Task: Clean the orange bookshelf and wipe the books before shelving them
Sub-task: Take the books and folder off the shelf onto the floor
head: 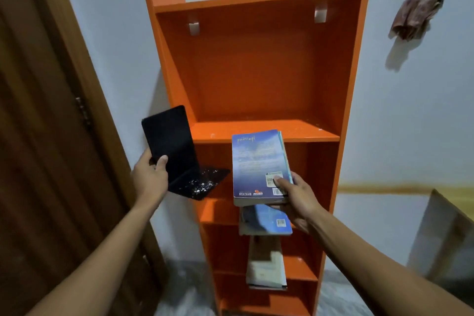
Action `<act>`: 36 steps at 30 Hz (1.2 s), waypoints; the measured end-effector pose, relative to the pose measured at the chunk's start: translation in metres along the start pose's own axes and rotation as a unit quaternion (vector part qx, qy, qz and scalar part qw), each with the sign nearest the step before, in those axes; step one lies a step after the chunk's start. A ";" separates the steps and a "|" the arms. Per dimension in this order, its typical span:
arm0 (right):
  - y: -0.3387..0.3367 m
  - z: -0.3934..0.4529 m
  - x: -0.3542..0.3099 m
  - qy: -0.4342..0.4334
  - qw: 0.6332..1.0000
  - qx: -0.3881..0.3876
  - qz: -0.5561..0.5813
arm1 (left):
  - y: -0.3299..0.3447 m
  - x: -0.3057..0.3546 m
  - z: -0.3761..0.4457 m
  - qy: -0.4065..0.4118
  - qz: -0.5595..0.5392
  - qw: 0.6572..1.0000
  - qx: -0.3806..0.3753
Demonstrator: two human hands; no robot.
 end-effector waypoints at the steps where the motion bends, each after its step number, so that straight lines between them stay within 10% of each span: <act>1: -0.002 -0.012 0.013 0.011 1.000 -0.007 0.005 | -0.009 -0.019 -0.014 -0.019 0.010 1.000 0.000; 21: -0.153 -0.187 0.515 0.363 0.922 0.080 -0.106 | 0.018 -0.544 -0.297 -0.303 0.129 0.940 -0.086; 36: -0.308 -0.206 0.911 0.386 0.903 0.154 -0.111 | 0.154 -0.922 -0.450 -0.354 0.091 0.925 -0.106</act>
Point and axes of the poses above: each hand's wrist, its own z-axis towards the middle knuckle, its own y-axis out of the palm, x = y × z, the point moved 10 cm from there along z, towards the middle knuckle, and after that the axes turned 8 degrees about -y, right-handed, at the moved point
